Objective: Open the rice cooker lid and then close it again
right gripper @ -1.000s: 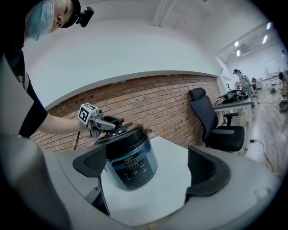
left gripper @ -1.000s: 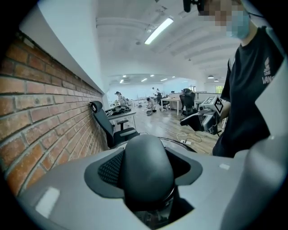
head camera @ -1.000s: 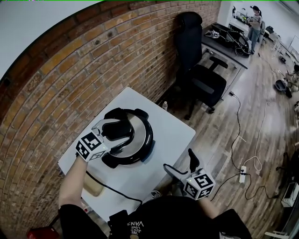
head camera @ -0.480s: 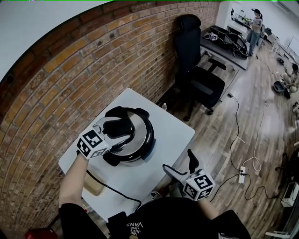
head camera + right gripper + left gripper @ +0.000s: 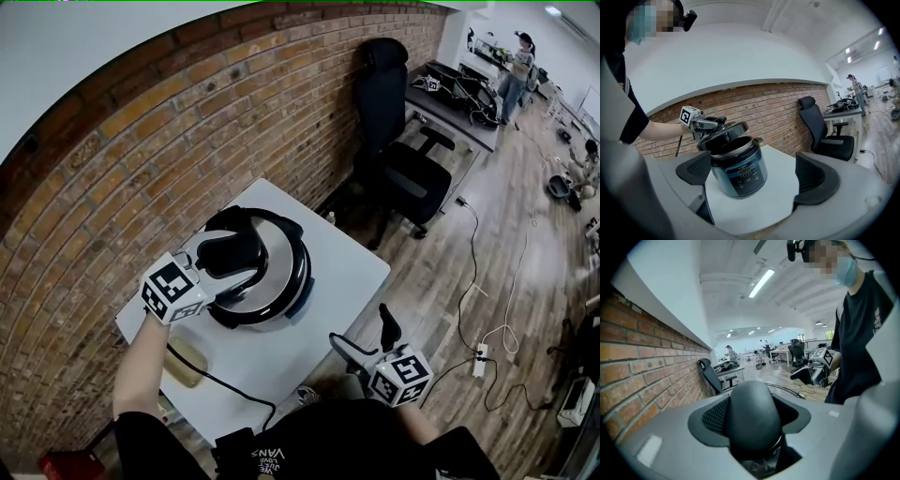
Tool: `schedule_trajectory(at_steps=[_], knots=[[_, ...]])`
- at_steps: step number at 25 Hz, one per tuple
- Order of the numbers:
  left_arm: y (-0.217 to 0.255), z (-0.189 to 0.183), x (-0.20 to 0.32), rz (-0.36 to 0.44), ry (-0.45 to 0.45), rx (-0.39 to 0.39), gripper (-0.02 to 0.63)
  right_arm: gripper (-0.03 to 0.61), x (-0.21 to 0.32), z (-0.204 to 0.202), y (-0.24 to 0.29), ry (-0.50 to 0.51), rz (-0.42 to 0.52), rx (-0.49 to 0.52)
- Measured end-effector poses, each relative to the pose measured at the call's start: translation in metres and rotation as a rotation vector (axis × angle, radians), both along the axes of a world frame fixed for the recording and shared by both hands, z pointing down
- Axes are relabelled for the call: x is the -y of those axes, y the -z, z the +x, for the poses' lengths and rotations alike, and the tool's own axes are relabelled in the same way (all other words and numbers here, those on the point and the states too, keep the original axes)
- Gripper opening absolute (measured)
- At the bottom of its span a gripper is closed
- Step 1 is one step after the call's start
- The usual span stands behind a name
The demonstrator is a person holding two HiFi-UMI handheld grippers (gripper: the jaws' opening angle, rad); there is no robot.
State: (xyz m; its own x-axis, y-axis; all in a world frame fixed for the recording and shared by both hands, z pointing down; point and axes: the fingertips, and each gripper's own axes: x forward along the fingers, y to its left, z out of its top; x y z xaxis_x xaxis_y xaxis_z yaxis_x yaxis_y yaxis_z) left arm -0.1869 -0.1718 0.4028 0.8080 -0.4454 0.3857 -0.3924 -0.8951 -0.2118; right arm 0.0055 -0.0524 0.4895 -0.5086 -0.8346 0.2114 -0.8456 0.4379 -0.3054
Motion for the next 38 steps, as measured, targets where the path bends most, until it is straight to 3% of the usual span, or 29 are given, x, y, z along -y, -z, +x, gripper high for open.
schedule_trajectory(at_steps=[7,12,19,30,38], knots=[[0.033,-0.014,-0.038,0.058,0.097,-0.053,0.281,0.56,0.01,-0.002,0.009,0.089,0.03,0.012],[0.044,-0.022,-0.067,0.085,0.224,-0.09,0.281,0.56,0.01,0.0,0.015,0.169,0.042,0.021],[0.044,-0.041,-0.116,0.089,0.498,-0.183,0.281,0.559,0.004,0.009,0.026,0.308,0.062,0.027],[0.032,-0.072,-0.211,0.134,0.966,-0.362,0.281,0.558,-0.012,0.03,0.027,0.442,0.065,0.044],[0.006,-0.087,-0.287,0.175,1.212,-0.441,0.281,0.558,-0.031,0.031,0.02,0.534,0.05,0.042]])
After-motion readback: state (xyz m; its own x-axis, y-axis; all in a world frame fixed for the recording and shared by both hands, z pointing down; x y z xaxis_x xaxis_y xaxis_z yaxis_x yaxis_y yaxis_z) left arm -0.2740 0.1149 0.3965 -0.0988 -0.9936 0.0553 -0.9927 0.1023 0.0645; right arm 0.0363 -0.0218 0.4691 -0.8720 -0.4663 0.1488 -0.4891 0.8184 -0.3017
